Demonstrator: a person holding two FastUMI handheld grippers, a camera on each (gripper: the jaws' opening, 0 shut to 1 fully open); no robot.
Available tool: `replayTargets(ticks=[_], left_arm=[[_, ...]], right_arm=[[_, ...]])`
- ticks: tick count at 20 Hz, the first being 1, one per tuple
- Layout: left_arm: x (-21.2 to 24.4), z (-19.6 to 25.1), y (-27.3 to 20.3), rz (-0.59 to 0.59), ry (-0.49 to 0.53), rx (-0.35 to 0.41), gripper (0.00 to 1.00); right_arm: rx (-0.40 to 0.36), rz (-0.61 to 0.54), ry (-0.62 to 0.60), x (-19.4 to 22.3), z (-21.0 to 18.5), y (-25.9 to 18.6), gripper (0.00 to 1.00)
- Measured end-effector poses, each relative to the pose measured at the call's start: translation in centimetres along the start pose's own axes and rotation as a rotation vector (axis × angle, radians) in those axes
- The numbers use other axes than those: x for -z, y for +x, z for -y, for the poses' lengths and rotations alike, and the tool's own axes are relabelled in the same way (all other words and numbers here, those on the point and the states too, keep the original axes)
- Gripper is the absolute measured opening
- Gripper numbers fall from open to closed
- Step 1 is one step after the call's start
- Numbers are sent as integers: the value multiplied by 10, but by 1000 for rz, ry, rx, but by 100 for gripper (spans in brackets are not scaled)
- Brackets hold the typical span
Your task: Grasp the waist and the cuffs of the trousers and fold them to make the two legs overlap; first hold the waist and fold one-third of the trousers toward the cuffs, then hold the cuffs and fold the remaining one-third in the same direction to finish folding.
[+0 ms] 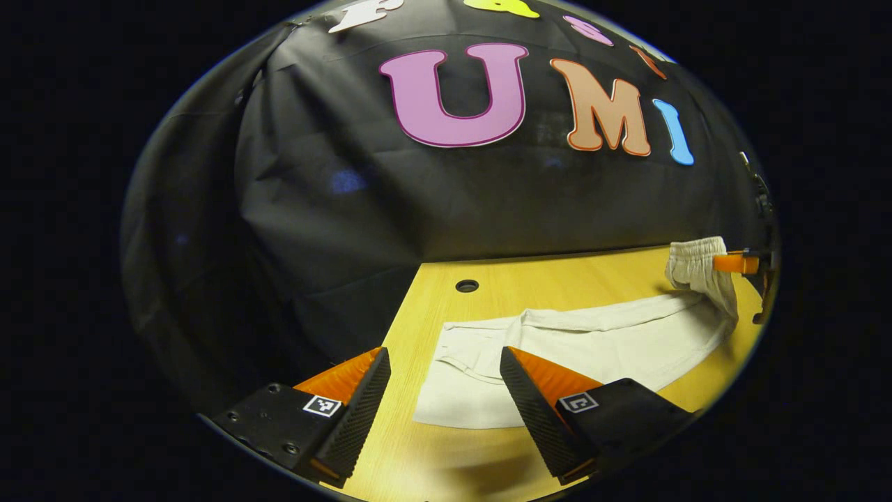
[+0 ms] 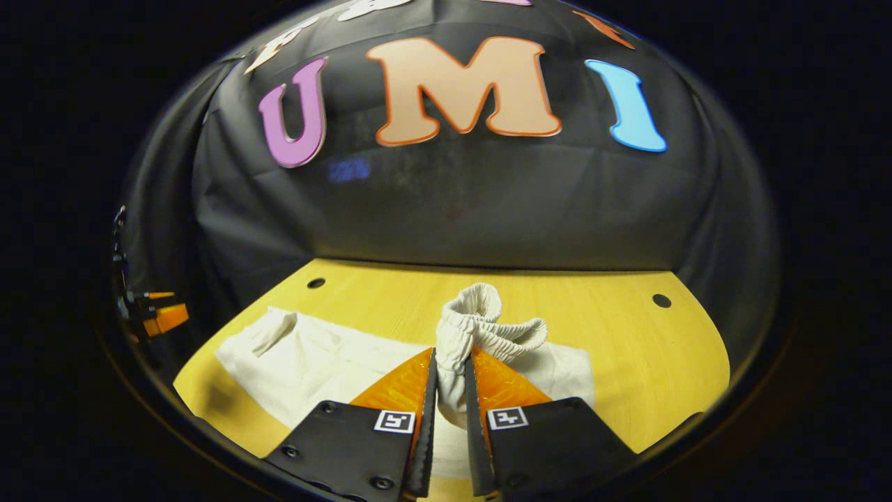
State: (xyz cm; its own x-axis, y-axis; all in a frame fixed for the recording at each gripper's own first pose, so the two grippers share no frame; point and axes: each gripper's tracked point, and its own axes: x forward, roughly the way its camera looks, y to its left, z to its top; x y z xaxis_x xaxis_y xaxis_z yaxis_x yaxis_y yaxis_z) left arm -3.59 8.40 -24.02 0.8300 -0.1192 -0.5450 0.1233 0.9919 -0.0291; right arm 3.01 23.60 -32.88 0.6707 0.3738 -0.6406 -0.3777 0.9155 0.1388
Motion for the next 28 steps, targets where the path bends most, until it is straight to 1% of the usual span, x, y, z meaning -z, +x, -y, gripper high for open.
replayTargets(ticks=[2, 5, 6, 7, 8, 9, 11, 13, 15, 16, 19, 21, 23, 24, 25, 27, 28], left_arm=[[7, -8, 4, -10, -8, -5, 96], [21, -16, 10, -38, -29, -3, 96], [30, -18, 14, -53, -40, 2, 97], [36, -20, 17, -68, -50, 6, 97], [41, -20, 20, -73, -66, 15, 97], [45, -20, 24, -76, -84, 27, 97], [61, -19, 36, -109, -106, 44, 97], [77, -18, 43, -149, -121, 66, 98], [88, -20, 50, -174, -136, 78, 98], [93, -20, 55, -185, -141, 78, 98], [109, -14, 69, -233, -147, 95, 98], [121, -11, 80, -267, -150, 99, 96], [133, -5, 84, -307, -162, 112, 96], [134, -10, 81, -314, -149, 105, 96], [132, -10, 84, -302, -144, 106, 97], [136, -11, 82, -331, -113, 78, 96], [135, -11, 85, -328, -106, 79, 93]], right_arm=[[-22, -43, -97, 22, -19, 15, 24], [-68, -110, -242, 47, -33, 27, 24], [-83, -116, -287, 50, -33, 30, 29], [-117, -132, -324, 55, -35, 29, 27], [-146, -133, -337, 55, -39, 27, 52], [-153, -127, -359, 58, -37, 27, 64], [-155, -124, -403, 59, -37, 23, 100], [-153, -130, -416, 62, -40, 18, 100], [-135, -139, -408, 64, -40, 13, 98], [-121, -142, -401, 64, -39, 11, 100], [-79, -151, -373, 65, -33, 8, 100], [-49, -160, -357, 67, -26, 5, 98], [-27, -163, -342, 66, -21, 3, 98], [-17, -163, -339, 66, -18, 2, 100], [-10, -165, -335, 66, -15, 2, 99], [-2, -168, -329, 66, -11, 1, 98], [2, -170, -328, 67, -9, 0, 98]])
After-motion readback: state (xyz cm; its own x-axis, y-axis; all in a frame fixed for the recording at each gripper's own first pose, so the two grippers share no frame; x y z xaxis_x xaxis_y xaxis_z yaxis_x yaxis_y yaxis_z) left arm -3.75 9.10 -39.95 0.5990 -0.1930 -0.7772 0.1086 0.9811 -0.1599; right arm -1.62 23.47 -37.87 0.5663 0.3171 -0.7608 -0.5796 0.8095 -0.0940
